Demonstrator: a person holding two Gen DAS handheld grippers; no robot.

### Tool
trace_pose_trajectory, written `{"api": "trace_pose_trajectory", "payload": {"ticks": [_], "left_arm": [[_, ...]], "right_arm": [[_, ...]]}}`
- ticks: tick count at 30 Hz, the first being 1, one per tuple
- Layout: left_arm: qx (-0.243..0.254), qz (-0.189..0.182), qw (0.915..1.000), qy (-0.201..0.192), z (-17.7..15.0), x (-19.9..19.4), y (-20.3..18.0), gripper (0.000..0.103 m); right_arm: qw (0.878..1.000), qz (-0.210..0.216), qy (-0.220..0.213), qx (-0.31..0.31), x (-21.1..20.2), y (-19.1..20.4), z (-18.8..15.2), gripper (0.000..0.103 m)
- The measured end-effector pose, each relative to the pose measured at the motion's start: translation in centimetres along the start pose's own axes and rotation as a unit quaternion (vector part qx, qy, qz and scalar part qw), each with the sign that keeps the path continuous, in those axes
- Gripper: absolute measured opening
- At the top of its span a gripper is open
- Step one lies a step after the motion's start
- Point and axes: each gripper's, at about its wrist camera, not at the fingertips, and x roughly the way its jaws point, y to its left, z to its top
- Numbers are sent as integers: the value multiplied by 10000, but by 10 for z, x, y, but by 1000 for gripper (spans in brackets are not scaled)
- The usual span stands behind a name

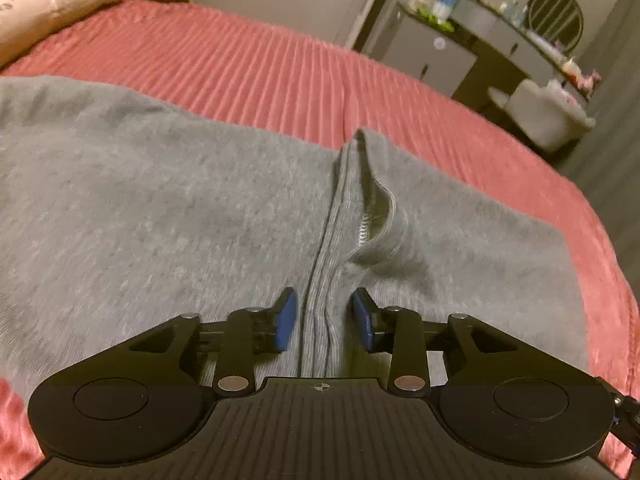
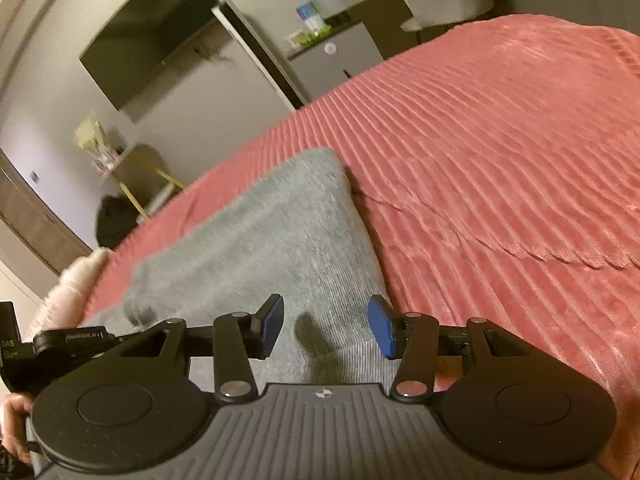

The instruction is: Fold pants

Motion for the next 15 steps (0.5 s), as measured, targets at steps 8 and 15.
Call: {"api": "trace_pose_trajectory", "payload": {"ticks": [8,15], "left_arm": [[786,411,9944,-569,-33,-52,-31,72],[998,606,9931,94,-52,-26,-31,52]], "right_arm": [[9975,125,-412,-557,-12,19,-3,48],[9951,-368,172,-905,8,27,-7,48]]}}
